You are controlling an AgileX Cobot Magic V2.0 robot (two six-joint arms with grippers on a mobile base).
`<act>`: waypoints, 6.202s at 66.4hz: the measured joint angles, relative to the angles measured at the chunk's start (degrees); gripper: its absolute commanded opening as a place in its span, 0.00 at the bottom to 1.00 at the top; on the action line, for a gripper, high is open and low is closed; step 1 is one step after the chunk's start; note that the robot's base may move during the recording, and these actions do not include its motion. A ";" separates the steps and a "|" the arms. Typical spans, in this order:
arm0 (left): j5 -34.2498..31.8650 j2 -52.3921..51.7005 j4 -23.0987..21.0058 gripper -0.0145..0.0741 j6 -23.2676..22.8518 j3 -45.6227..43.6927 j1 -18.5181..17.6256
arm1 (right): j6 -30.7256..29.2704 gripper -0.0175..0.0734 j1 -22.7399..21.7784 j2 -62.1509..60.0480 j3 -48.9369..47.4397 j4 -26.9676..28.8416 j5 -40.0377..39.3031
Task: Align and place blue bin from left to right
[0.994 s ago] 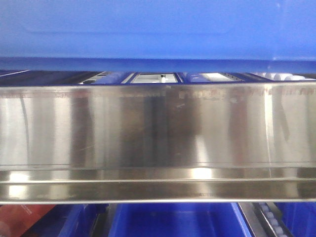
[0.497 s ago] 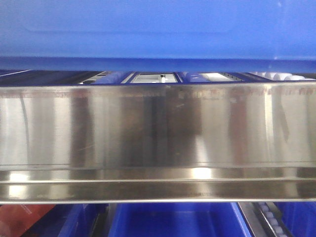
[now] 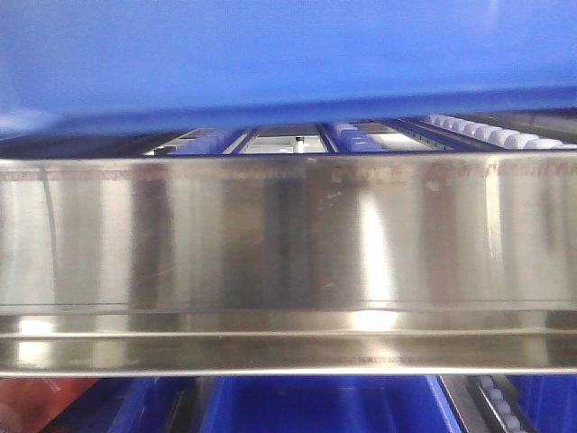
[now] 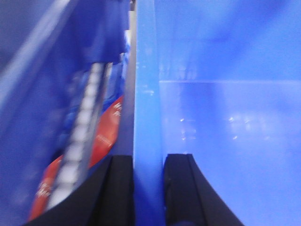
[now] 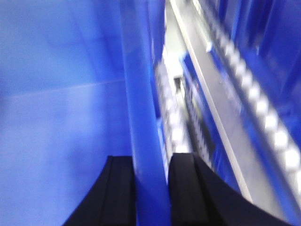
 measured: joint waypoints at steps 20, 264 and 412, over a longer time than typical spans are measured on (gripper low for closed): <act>-8.06 8.40 -2.98 0.04 1.07 -4.41 4.96 | -1.55 0.12 -7.07 5.00 0.00 0.00 -3.29; -64.26 -38.13 -14.97 0.04 7.13 50.49 4.86 | -11.24 0.11 -10.13 -48.88 47.96 -3.08 -49.07; -64.16 -38.13 -14.85 0.04 7.13 50.58 4.86 | -41.81 0.11 -32.96 -60.72 65.81 27.82 -54.86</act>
